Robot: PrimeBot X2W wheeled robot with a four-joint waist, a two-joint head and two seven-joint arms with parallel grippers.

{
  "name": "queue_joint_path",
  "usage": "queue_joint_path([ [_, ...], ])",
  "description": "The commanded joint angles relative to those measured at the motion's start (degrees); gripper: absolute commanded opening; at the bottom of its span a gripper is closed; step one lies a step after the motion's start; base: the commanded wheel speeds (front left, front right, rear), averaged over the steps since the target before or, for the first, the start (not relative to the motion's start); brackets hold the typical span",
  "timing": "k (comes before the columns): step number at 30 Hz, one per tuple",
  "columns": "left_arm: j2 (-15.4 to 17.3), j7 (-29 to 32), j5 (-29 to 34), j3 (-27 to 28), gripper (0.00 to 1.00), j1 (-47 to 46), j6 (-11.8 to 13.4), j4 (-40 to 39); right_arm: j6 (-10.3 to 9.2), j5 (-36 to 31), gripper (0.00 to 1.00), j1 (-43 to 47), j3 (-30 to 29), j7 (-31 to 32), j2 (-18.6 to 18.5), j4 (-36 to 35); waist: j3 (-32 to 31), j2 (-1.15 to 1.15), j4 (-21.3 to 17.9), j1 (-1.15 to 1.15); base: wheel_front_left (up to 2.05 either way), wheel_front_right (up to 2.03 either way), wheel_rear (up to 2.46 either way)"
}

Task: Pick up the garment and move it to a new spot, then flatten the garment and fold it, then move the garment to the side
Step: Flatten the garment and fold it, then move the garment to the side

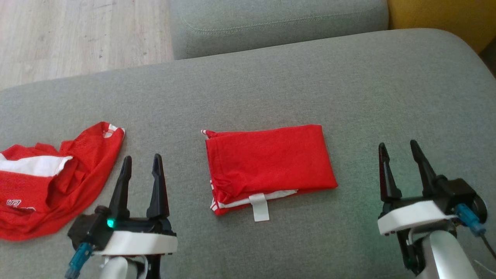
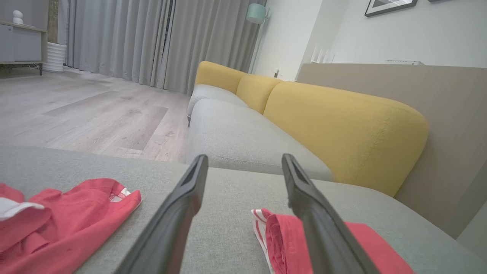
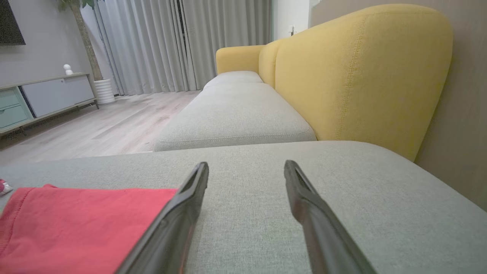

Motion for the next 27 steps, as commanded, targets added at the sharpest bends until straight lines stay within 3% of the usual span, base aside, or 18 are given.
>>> queue_joint_path([
  [1, 0.1, -0.5, 0.6, 1.9, 1.0, -1.4, 0.1, -1.4, 0.39, 0.7, 1.0, -1.1, 1.4, -0.6, 0.1, -2.1, 0.0, 0.0, 0.1, 0.0, 0.0, 0.0, 0.0],
  [21, 0.1, -0.5, 1.6, 0.8, 1.0, -1.8, 0.5, -0.2, 0.39, 2.1, 1.0, -1.5, 2.1, -0.6, 0.1, -1.4, 1.1, 0.0, 1.4, 0.0, 0.0, 0.0, 0.0],
  [27, 0.1, -0.5, 1.6, -0.2, 1.0, -3.5, 0.2, 0.0, 0.39, 1.9, 1.0, -4.9, 3.9, -0.2, 0.1, 4.9, 3.5, 0.0, 3.6, 0.0, 0.0, 0.0, 0.0],
])
